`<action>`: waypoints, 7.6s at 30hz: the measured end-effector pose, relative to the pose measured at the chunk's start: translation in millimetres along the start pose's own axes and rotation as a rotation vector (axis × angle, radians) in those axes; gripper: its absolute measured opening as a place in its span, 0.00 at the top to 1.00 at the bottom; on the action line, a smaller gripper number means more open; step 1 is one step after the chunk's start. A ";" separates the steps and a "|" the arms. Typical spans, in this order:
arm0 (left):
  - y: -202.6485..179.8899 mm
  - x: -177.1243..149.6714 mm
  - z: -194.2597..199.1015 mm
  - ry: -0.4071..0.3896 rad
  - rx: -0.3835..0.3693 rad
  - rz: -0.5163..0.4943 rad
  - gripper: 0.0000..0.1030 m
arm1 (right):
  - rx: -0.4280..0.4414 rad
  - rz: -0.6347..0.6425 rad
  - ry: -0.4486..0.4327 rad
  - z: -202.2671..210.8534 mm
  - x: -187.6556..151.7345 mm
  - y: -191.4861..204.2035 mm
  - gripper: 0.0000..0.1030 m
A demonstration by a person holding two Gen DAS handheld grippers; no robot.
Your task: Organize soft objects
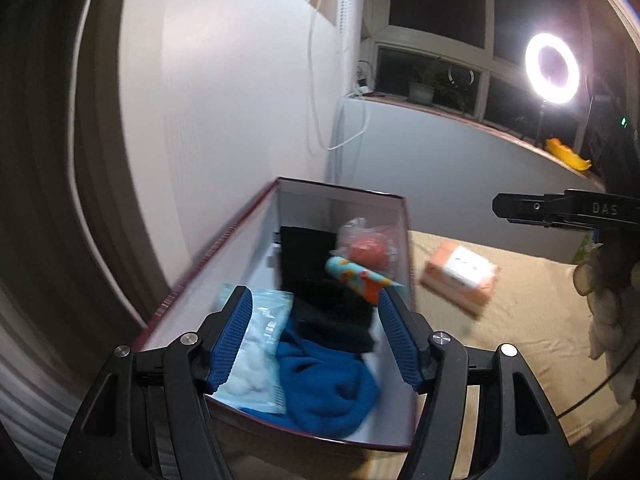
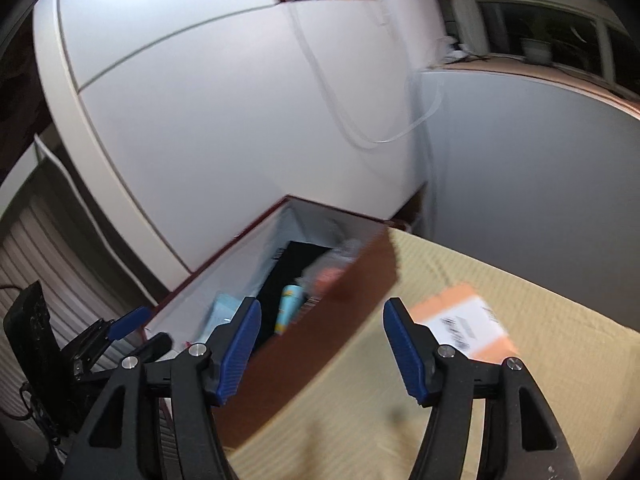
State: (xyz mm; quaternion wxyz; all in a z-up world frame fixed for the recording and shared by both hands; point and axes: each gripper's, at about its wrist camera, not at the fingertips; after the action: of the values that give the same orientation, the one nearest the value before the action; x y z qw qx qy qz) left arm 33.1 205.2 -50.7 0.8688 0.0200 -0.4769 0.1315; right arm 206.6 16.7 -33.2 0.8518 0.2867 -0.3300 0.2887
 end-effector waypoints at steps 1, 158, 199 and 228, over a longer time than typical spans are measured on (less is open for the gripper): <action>-4.4 -1.1 2.6 -0.004 -0.016 0.006 0.37 | -0.008 -0.017 -0.007 6.9 -1.9 -9.6 0.40; -6.5 -5.2 19.4 -0.057 -0.040 0.023 0.32 | 0.156 0.020 0.045 -17.3 -11.2 68.8 0.41; -42.0 -71.4 107.4 -0.025 0.027 0.072 0.18 | -0.036 0.107 -0.138 123.0 -132.8 71.6 0.19; -48.0 -72.8 111.5 -0.024 0.029 0.075 0.18 | -0.075 0.085 -0.141 132.2 -145.7 63.1 0.19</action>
State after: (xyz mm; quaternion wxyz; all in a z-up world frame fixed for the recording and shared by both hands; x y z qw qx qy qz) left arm -84.0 125.8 -46.4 0.8572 0.0164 -0.4856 0.1708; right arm 21.5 -75.0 -38.8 0.8235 0.2599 -0.4117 0.2913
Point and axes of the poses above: each gripper's, at about its wrist camera, not at the fingertips, and z roughly against the way its jaws point, y to its left, x to its top, and after that the axes turned 1 degree about -x, right-handed
